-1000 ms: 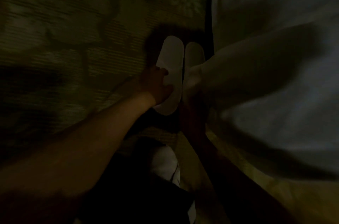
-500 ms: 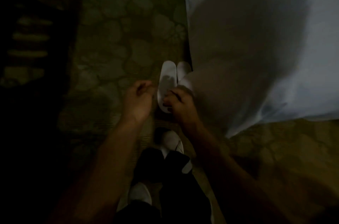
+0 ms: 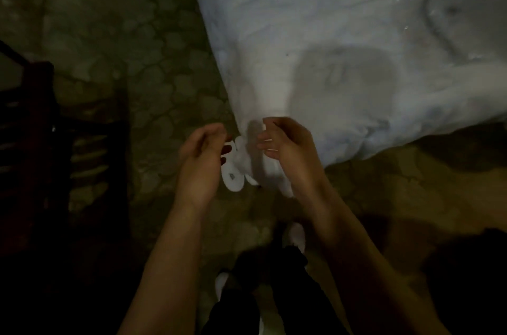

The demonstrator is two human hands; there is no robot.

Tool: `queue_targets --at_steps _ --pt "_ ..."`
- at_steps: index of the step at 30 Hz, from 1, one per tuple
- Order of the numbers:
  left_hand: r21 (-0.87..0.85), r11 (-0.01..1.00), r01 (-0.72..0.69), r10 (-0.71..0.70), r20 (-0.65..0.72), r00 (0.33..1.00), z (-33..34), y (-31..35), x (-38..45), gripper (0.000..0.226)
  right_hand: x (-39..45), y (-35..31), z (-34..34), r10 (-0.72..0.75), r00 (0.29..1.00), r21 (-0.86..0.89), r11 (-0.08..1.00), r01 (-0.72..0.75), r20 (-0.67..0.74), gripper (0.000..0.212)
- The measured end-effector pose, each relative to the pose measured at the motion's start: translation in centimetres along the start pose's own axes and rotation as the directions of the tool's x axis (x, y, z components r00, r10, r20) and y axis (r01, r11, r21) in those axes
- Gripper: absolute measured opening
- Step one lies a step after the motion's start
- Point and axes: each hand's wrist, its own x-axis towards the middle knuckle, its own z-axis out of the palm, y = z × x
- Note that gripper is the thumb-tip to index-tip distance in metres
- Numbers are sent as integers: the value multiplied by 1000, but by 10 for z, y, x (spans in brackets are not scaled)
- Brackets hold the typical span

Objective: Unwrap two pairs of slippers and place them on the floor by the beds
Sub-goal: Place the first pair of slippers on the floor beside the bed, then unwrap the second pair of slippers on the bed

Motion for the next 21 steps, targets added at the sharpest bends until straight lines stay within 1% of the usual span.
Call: queue_targets --at_steps 5,9,15,21 --pt "31 996 -82 79 79 994 52 76 -51 20 -38 -67 -61 -38 999 28 999 39 -24 24" --pt "34 994 -99 96 94 991 103 115 -83 19 -36 -103 -110 15 996 45 999 -12 -83 21" --pt "99 987 -126 120 61 991 190 127 -110 15 -26 -127 -197 -8 998 -10 1000 7 -68 21" --pt "110 981 -162 155 67 986 274 133 -124 16 -15 -138 -287 -8 994 26 1000 11 -109 19"
